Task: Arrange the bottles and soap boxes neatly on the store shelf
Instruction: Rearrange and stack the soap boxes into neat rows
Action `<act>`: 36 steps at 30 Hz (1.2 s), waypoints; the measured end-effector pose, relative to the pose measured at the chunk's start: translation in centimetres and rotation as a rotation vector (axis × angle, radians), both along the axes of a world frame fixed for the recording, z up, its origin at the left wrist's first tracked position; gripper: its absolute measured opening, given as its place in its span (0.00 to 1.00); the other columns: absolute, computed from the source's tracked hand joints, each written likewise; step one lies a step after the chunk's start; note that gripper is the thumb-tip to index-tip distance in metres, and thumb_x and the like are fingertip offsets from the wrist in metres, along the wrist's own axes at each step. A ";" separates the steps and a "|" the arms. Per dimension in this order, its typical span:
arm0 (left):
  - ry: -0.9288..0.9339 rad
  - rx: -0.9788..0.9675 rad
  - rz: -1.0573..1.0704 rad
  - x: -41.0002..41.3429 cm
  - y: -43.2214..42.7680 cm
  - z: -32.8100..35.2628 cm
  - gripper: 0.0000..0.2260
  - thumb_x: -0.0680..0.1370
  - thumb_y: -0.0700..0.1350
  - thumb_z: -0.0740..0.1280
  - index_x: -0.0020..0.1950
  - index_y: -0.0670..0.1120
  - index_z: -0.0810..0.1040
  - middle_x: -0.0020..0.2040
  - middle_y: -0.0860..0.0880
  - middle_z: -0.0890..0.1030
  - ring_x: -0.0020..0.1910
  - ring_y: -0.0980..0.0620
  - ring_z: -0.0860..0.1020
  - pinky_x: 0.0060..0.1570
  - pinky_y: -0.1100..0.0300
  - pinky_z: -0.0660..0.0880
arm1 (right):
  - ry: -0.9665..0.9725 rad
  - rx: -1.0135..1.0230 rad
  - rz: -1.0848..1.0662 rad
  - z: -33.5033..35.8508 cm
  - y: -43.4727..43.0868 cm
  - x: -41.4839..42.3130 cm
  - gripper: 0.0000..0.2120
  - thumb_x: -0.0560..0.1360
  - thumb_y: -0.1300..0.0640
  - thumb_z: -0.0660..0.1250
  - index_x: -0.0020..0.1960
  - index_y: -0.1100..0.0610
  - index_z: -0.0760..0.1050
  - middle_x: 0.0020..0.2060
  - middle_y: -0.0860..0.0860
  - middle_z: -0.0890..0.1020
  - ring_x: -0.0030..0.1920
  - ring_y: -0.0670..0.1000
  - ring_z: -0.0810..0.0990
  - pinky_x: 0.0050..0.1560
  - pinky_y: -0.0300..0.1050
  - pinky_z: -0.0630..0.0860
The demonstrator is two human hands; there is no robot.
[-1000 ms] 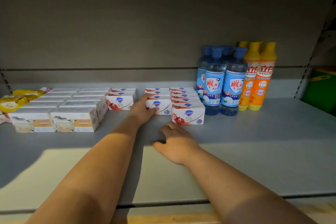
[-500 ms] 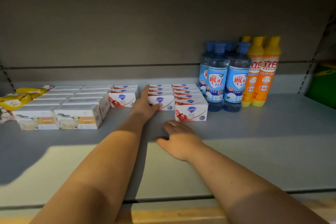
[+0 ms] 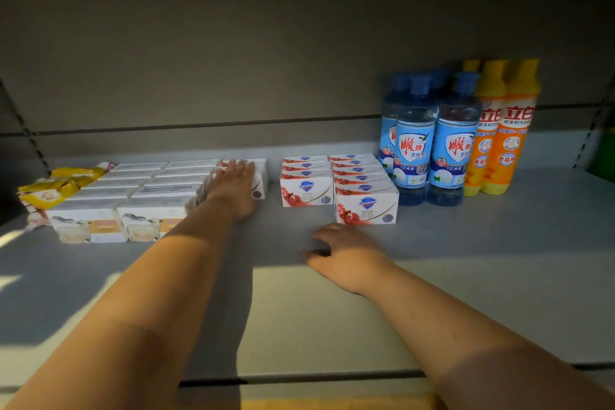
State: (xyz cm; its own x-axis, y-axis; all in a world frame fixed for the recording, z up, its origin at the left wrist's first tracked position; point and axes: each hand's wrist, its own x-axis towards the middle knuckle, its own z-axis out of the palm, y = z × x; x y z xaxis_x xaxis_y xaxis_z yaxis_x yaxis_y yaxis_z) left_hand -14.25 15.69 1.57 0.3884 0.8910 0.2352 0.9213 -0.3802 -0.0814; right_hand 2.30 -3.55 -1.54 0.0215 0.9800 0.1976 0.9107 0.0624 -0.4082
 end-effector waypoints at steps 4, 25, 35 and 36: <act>-0.007 0.132 0.015 0.5 0.2 -0.6 0.30 0.73 0.50 0.67 0.72 0.47 0.61 0.71 0.45 0.67 0.70 0.44 0.63 0.69 0.50 0.58 | 0.002 0.015 -0.013 -0.1 0.1 0.1 0.20 0.74 0.44 0.62 0.62 0.51 0.74 0.63 0.49 0.75 0.62 0.50 0.72 0.56 0.39 0.67; -1.861 -0.784 0.054 1.1 -10.4 2.8 0.16 0.69 0.56 0.74 0.46 0.44 0.80 0.38 0.49 0.84 0.32 0.55 0.81 0.29 0.65 0.77 | 0.667 0.162 -0.032 1.2 -1.1 0.0 0.29 0.68 0.54 0.75 0.66 0.45 0.67 0.52 0.38 0.75 0.54 0.43 0.76 0.47 0.28 0.70; -1.752 -1.114 -0.240 1.9 -13.0 1.1 0.17 0.74 0.45 0.70 0.58 0.41 0.70 0.52 0.42 0.83 0.47 0.47 0.84 0.42 0.53 0.81 | 1.199 0.226 -0.041 2.2 -1.7 0.7 0.24 0.70 0.66 0.72 0.59 0.46 0.68 0.49 0.51 0.82 0.45 0.45 0.81 0.43 0.42 0.80; -1.706 -1.122 -0.273 1.6 -12.8 1.3 0.16 0.73 0.46 0.70 0.56 0.43 0.70 0.51 0.42 0.83 0.47 0.47 0.84 0.43 0.53 0.81 | 1.223 0.223 -0.050 2.2 -1.7 0.8 0.24 0.70 0.66 0.72 0.59 0.46 0.69 0.47 0.49 0.83 0.44 0.44 0.82 0.44 0.42 0.80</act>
State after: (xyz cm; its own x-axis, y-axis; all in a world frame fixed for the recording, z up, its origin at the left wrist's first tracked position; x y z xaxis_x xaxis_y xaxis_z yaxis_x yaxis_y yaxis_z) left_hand -12.63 2.85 2.91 0.5349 0.8425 -0.0642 -0.2766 0.2464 0.9289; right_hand 3.14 -5.22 0.67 0.3449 0.9204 0.1840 -0.0564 0.2160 -0.9748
